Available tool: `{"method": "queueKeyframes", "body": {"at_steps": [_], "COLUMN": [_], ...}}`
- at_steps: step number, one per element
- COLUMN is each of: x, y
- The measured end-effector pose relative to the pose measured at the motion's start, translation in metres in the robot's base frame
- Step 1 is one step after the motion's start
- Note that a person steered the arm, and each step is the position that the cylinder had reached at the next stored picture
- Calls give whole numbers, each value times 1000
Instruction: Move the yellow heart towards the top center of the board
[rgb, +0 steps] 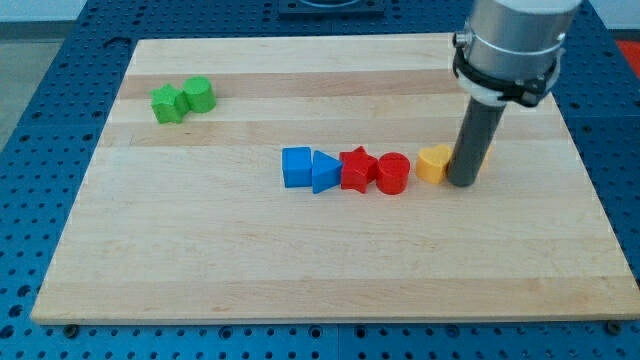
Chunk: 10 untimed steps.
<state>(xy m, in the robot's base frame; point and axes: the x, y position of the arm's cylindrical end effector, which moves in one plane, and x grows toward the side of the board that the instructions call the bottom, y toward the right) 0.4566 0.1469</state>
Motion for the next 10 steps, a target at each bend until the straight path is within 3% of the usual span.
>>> {"method": "queueKeyframes", "body": {"at_steps": [2,3,5,6,9,10], "x": [-55,-52,10,11,-62,-58], "y": [-10,-5,10,-12,-113,-110]}}
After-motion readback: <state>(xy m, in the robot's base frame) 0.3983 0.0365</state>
